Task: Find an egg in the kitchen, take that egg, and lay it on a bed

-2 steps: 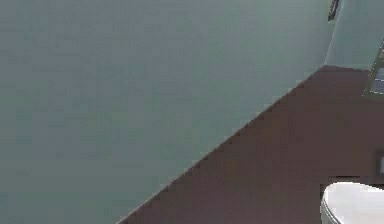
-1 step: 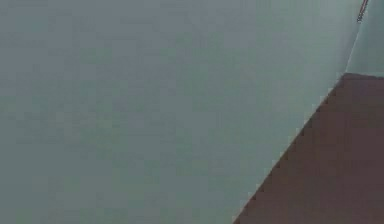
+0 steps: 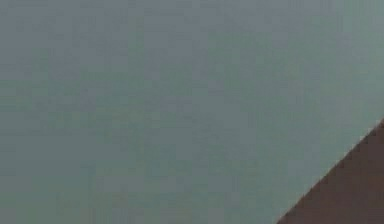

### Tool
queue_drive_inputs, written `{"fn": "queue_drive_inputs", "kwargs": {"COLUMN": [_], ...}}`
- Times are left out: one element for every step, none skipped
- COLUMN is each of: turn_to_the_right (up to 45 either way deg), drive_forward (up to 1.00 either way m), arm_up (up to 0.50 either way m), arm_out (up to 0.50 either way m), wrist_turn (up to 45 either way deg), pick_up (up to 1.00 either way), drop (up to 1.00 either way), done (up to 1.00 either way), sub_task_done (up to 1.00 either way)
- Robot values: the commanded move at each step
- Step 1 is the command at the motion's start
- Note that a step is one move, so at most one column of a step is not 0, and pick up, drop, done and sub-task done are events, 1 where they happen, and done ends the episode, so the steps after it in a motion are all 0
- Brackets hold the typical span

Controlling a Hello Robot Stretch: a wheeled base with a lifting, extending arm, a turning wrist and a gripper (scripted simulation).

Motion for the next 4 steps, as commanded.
{"fn": "queue_drive_inputs", "kwargs": {"turn_to_the_right": [0.0, 45.0, 6.0, 0.0], "drive_forward": [0.05, 0.00, 0.00, 0.75], "arm_up": [0.00, 0.00, 0.00, 0.00], "arm_out": [0.00, 0.00, 0.00, 0.00], "wrist_turn": [0.0, 0.0, 0.0, 0.0], "pick_up": [0.00, 0.00, 0.00, 0.00], "drop": [0.00, 0.00, 0.00, 0.00], "done": [0.00, 0.00, 0.00, 0.00], "sub_task_done": [0.00, 0.00, 0.00, 0.00]}}
